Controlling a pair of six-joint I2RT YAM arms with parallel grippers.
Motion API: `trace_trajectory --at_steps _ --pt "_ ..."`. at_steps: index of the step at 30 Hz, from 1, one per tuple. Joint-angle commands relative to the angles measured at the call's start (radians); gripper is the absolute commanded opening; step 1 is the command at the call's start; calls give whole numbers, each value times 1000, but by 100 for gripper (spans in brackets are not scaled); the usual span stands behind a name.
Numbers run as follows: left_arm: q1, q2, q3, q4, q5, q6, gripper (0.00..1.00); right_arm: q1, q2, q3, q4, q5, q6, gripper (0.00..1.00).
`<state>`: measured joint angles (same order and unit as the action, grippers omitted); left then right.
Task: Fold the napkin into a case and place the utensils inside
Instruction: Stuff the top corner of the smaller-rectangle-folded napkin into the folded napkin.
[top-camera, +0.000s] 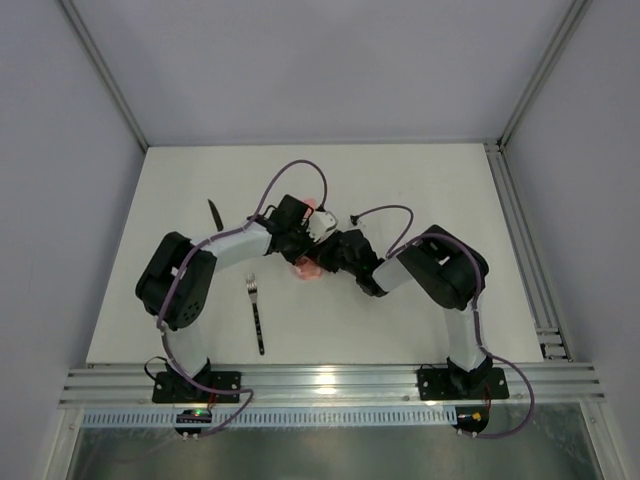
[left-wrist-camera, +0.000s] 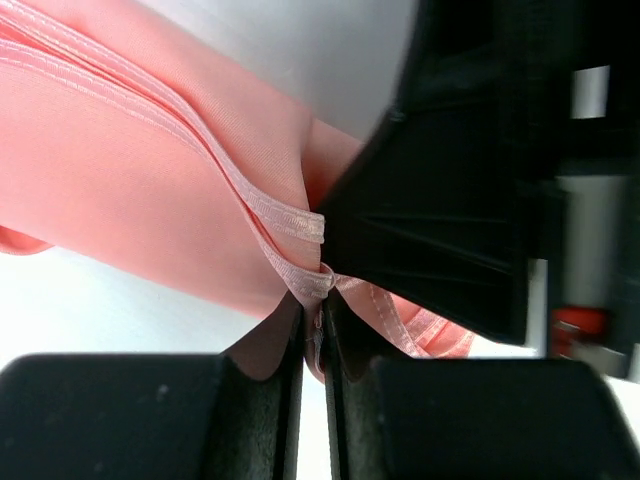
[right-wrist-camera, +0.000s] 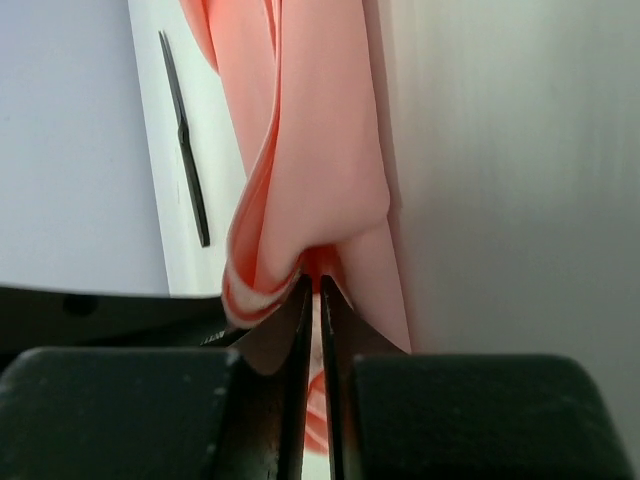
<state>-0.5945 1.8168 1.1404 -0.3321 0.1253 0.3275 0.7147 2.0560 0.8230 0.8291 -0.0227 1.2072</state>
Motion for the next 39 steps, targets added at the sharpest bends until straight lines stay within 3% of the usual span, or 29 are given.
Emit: trace_trajectory --at_steps 1,5,7,15,22,33,34,36,39 --pt "-22 21 22 -1 -64 39 11 -14 -118 -76 18 -29 -55 10" --pt "-28 21 10 8 -67 47 13 -52 -181 -150 54 -98 -87 17" --pt "-30 16 4 15 -67 45 14 -67 -188 -154 61 -112 -93 25" --pt "-30 10 -5 24 -73 53 17 -77 -90 -68 156 -138 -6 43" --pt "-34 15 -4 27 -81 58 18 -77 -39 7 119 -137 20 48" --pt "-39 26 5 30 -104 68 21 -67 53 70 90 -168 75 49" --pt "-39 27 7 30 -105 70 21 -66 59 73 85 -169 74 49" --pt "-39 26 7 31 -104 71 21 -66 64 87 81 -169 71 37" --pt "-39 22 5 28 -93 79 25 -66 78 87 85 -169 74 9"
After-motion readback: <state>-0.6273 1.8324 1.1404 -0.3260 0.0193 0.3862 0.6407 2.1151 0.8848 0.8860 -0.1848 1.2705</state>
